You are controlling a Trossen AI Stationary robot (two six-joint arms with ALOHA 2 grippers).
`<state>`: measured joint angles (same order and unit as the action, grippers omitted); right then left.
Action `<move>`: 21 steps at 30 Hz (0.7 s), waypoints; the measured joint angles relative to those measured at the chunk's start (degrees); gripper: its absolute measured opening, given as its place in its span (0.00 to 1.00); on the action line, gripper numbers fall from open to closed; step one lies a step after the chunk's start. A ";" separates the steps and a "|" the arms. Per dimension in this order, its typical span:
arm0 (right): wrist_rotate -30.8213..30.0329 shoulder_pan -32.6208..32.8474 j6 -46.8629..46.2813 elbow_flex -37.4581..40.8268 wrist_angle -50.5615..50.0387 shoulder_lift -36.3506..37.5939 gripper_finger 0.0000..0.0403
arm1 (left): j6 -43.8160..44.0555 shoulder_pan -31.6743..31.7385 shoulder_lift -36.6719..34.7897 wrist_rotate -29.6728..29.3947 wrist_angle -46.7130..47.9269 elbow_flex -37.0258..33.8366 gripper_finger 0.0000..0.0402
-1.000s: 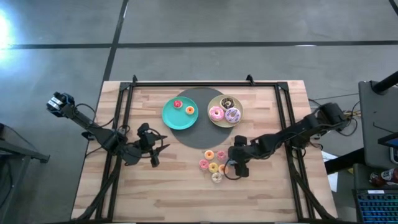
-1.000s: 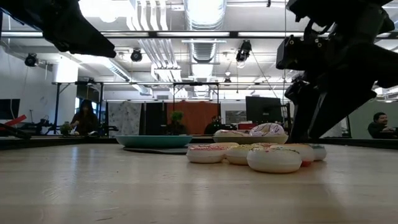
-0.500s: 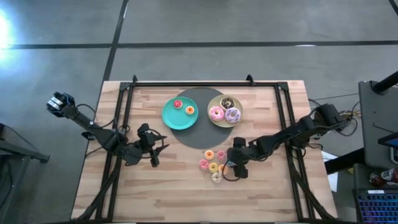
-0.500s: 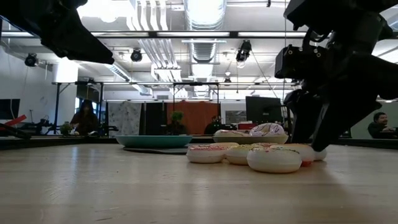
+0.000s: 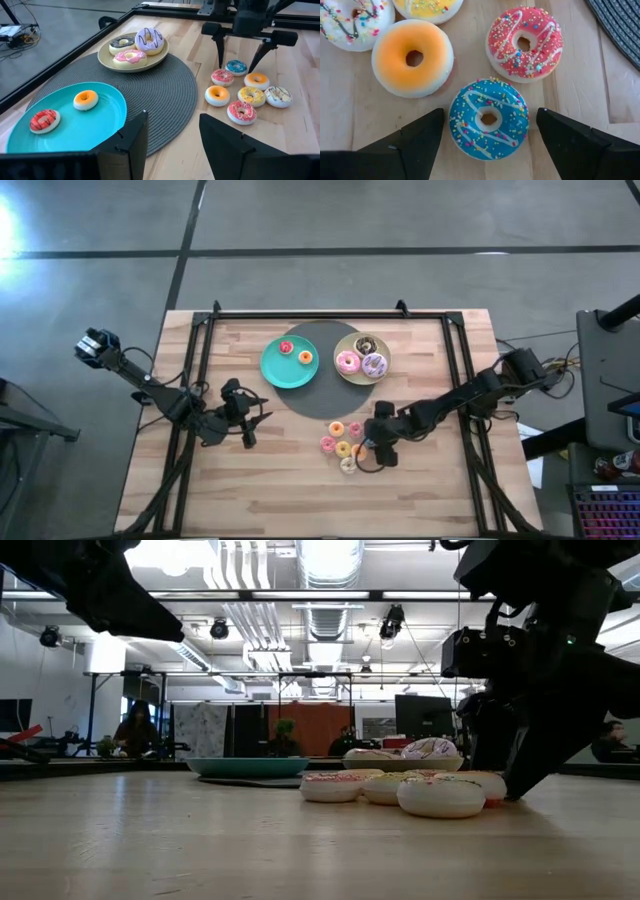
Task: Pick & Place donuts
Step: Put the small blue donut on the green plate
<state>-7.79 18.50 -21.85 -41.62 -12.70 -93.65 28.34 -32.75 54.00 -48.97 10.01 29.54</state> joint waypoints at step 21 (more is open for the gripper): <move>-1.18 -0.02 -0.05 -0.02 -0.79 0.85 0.59 | -0.20 0.00 0.00 0.00 -0.27 0.20 0.38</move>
<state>-8.97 18.49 -21.91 -41.64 -13.50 -92.79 28.14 -32.75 54.00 -48.97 9.74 29.74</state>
